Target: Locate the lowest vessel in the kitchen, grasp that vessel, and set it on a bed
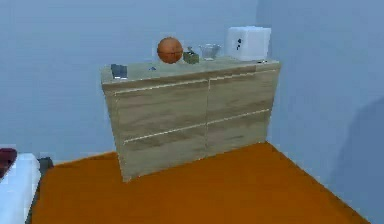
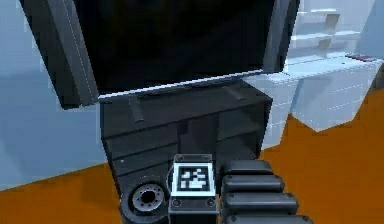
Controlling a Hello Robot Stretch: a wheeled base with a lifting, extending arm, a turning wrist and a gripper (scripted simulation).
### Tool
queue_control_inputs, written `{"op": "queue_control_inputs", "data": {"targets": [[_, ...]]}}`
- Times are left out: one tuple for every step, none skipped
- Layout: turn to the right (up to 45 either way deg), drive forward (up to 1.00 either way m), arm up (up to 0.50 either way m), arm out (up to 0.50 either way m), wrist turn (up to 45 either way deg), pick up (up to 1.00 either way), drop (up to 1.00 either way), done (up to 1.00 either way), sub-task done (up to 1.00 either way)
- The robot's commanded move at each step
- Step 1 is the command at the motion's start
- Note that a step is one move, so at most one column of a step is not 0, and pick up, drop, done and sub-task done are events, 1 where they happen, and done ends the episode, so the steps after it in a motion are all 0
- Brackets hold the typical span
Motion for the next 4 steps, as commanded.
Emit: {"op": "queue_control_inputs", "data": {"targets": [[21.0, 0.0, 0.0, 0.0, 0.0, 0.0, 0.0, 0.0, 0.0], [0.0, 0.6, 0.0, 0.0, 0.0, 0.0, 0.0, 0.0, 0.0], [-39.0, 0.0, 0.0, 0.0, 0.0, 0.0, 0.0, 0.0, 0.0], [0.0, 0.3, 0.0, 0.0, 0.0, 0.0, 0.0, 0.0, 0.0]]}}
